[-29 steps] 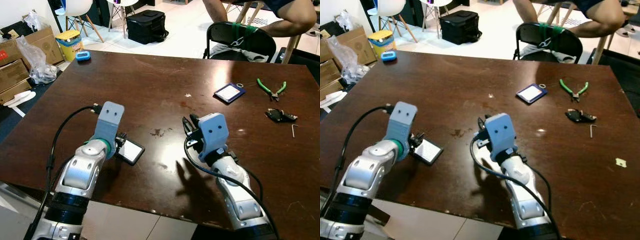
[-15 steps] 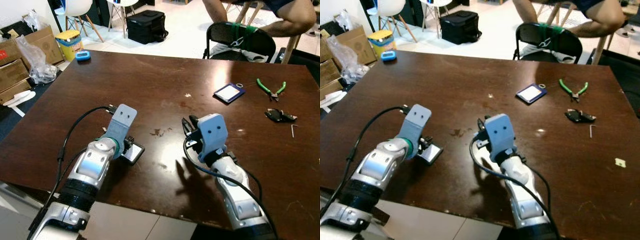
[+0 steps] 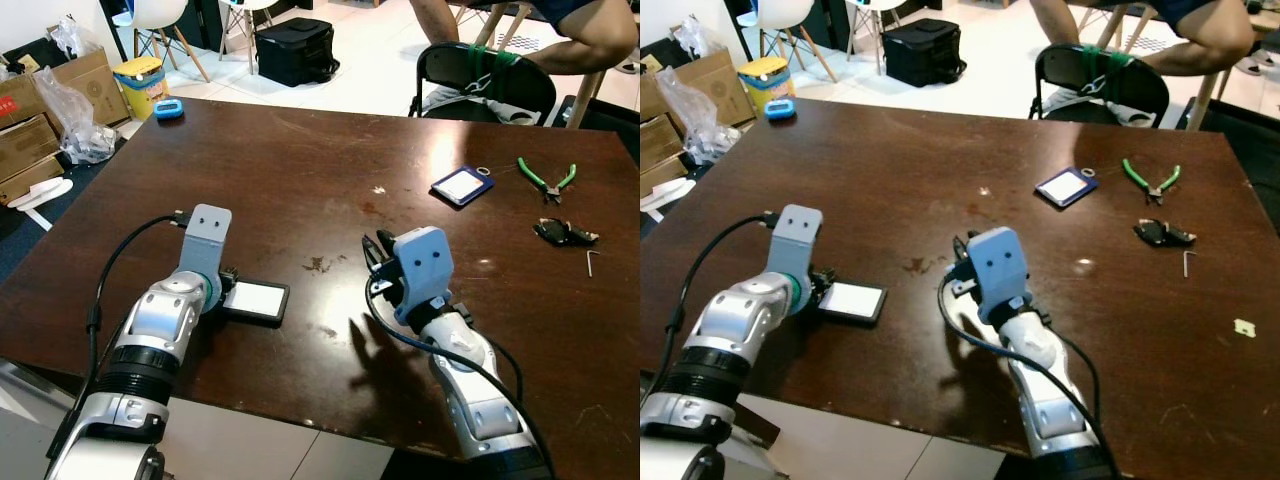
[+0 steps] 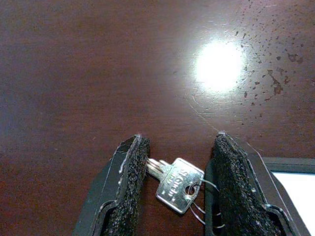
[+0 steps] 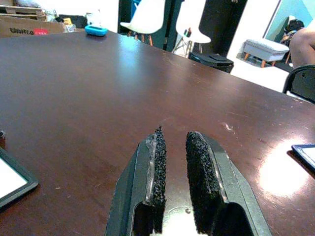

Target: Hang keys on a hook

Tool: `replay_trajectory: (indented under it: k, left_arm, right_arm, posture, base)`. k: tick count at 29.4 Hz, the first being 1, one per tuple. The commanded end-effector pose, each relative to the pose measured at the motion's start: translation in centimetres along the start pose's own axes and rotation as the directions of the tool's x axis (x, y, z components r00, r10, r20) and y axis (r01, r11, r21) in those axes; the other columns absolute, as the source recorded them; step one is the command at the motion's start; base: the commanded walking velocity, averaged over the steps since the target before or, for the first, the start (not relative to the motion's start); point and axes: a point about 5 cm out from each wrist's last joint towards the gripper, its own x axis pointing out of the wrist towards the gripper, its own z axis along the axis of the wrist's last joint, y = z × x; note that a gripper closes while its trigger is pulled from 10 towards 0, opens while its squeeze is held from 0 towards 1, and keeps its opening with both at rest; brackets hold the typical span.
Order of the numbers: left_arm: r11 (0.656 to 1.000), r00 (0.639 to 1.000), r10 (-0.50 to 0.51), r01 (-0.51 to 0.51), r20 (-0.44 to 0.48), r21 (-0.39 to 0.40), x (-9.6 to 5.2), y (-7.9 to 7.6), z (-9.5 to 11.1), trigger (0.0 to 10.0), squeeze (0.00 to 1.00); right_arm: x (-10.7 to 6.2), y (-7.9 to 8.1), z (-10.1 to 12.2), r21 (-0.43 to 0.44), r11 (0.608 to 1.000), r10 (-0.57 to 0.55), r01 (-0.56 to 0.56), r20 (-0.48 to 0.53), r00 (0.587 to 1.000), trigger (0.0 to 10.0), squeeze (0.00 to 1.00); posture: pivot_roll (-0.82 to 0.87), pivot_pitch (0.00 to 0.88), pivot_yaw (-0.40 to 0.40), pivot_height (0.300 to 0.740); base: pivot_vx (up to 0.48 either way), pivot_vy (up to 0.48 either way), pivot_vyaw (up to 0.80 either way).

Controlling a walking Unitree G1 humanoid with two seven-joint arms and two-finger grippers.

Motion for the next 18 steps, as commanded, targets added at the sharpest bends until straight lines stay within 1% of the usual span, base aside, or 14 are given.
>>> replay_trajectory:
  k: [1, 3, 5, 6, 7, 8, 9, 11, 14, 16, 18]
  left_arm:
    - [1.000, 0.997, 0.008, -0.009, -0.081, -0.020, 0.1, 0.6, -2.0, 10.0, 0.00]
    - [0.997, 0.995, -0.017, 0.010, -0.097, -0.070, -0.1, 0.6, -2.4, 10.0, 0.00]
    - [0.989, 0.992, -0.075, 0.060, -0.106, -0.138, -0.5, 0.3, -2.5, 10.0, 0.00]
    - [0.989, 0.992, -0.075, 0.060, -0.106, -0.138, -0.5, 0.3, -2.5, 10.0, 0.00]
    - [0.976, 0.986, -0.125, 0.103, -0.107, -0.191, -0.9, -0.1, -2.5, 10.0, 0.00]
    - [0.954, 0.976, -0.192, 0.162, -0.099, -0.252, -1.6, -0.7, -2.4, 10.0, 0.00]
    - [0.954, 0.976, -0.192, 0.162, -0.099, -0.252, -1.6, -0.7, -2.4, 10.0, 0.00]
    - [0.913, 0.957, -0.279, 0.241, -0.073, -0.329, -2.7, -1.3, -2.1, 10.0, 0.00]
    - [0.880, 0.944, -0.328, 0.292, -0.034, -0.376, -3.9, -1.8, -1.4, 10.0, 0.00]
    - [0.867, 0.940, -0.341, 0.312, -0.006, -0.389, -4.4, -1.9, -0.9, 10.0, 0.00]
    - [0.880, 0.948, -0.320, 0.298, 0.002, -0.369, -4.5, -1.7, -0.8, 10.0, 0.00]
  right_arm:
    - [-0.1, 0.4, -0.3, 0.006, 1.000, 0.011, -0.011, -0.008, 1.000, 10.0, 0.00]
    - [-0.1, 0.3, -0.2, 0.005, 1.000, 0.009, -0.009, -0.008, 1.000, 10.0, 0.00]
    - [-0.2, 0.3, -0.3, 0.005, 1.000, 0.008, -0.008, -0.008, 1.000, 10.0, 0.00]
    - [-0.2, 0.3, -0.3, 0.005, 1.000, 0.008, -0.008, -0.008, 1.000, 10.0, 0.00]
    - [-0.2, 0.3, -0.3, 0.005, 1.000, 0.008, -0.008, -0.010, 1.000, 10.0, 0.00]
    - [-0.3, 0.3, -0.3, 0.005, 1.000, 0.008, -0.008, -0.011, 1.000, 10.0, 0.00]
    - [-0.3, 0.3, -0.3, 0.005, 1.000, 0.008, -0.008, -0.011, 1.000, 10.0, 0.00]
    - [-0.4, 0.4, -0.4, 0.007, 1.000, 0.009, -0.009, -0.013, 1.000, 10.0, 0.00]
    - [-0.4, 0.4, -0.4, 0.008, 1.000, 0.011, -0.011, -0.013, 1.000, 10.0, 0.00]
    - [-0.3, 0.5, -0.4, 0.008, 1.000, 0.014, -0.014, -0.012, 1.000, 10.0, 0.00]
    - [-0.2, 0.4, -0.4, 0.008, 1.000, 0.015, -0.015, -0.011, 1.000, 10.0, 0.00]
  posture:
    - [-0.11, 0.106, 0.136, 0.740]
    - [-0.11, 0.107, 0.137, 0.740]
    - [-0.11, 0.107, 0.138, 0.740]
    - [-0.11, 0.107, 0.138, 0.740]
    - [-0.11, 0.109, 0.139, 0.740]
    - [-0.11, 0.110, 0.140, 0.740]
    - [-0.11, 0.110, 0.140, 0.740]
    - [-0.11, 0.111, 0.139, 0.740]
    - [-0.10, 0.109, 0.137, 0.740]
    - [-0.10, 0.109, 0.137, 0.740]
    - [-0.10, 0.109, 0.137, 0.740]
  base:
    - [0.000, 0.000, 0.00]
    - [0.000, 0.000, 0.00]
    - [0.000, 0.000, 0.00]
    - [0.000, 0.000, 0.00]
    - [0.000, 0.000, 0.00]
    - [0.000, 0.000, 0.00]
    - [0.000, 0.000, 0.00]
    - [0.000, 0.000, 0.00]
    - [0.000, 0.000, 0.00]
    - [0.000, 0.000, 0.00]
    - [0.000, 0.000, 0.00]
